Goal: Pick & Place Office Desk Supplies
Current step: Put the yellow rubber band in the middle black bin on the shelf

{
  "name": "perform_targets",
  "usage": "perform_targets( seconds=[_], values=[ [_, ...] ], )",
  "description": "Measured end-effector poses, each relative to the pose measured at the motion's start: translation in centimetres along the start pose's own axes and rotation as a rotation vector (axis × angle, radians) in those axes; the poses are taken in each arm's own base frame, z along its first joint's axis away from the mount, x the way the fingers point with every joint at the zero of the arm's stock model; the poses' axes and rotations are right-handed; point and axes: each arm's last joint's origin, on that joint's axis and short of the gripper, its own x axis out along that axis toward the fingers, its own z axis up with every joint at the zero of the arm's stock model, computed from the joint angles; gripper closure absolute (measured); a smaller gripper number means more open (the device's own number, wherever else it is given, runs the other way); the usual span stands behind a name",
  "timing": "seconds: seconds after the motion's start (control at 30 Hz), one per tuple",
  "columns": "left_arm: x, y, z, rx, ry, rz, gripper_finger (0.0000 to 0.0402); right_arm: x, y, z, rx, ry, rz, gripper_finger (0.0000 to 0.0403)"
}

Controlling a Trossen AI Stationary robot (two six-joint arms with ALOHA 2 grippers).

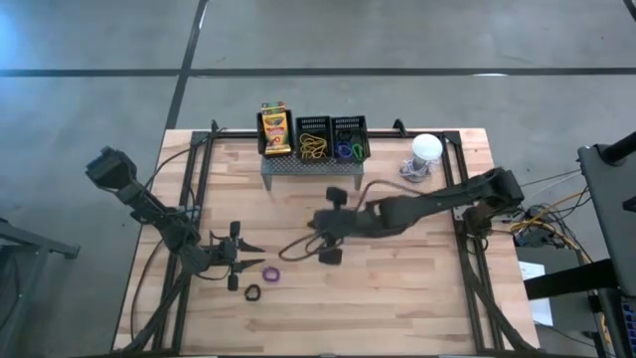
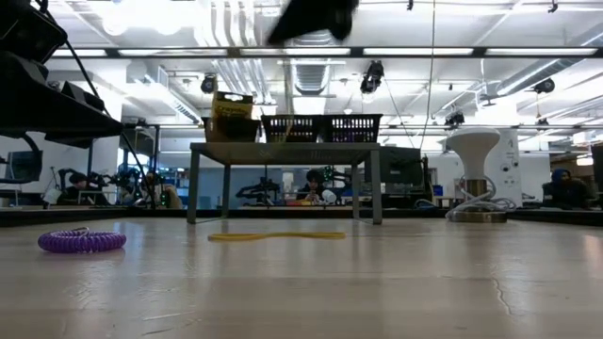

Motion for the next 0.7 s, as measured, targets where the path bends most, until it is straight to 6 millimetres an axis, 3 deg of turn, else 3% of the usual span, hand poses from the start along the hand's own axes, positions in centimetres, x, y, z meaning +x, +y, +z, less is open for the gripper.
perform_targets(
  seconds=[0.13, 0.4, 0.57, 0.7],
  values=[
    [0.0, 0.0, 0.0, -0.011, 0.000, 0.000, 0.0282, 3.3, 1.6, -4.0, 0.036, 0.118, -0.008, 0.0394],
    [0.0, -0.1, 0.2, -0.025, -0.009, -0.003, 0.0282, 8.8, 4.5, -10.5, 0.098, 0.118, 0.007, 0.0394],
    [0.0, -0.1, 0.4, -0.041, -0.027, -0.006, 0.0282, 9.9, 5.7, -12.9, 0.093, 0.182, 0.006, 0.0394],
    [0.2, -0.3, 0.9, -0.030, -0.042, -0.006, 0.0282, 9.7, 6.2, -13.0, 0.108, 0.168, -0.011, 0.0394]
  ],
)
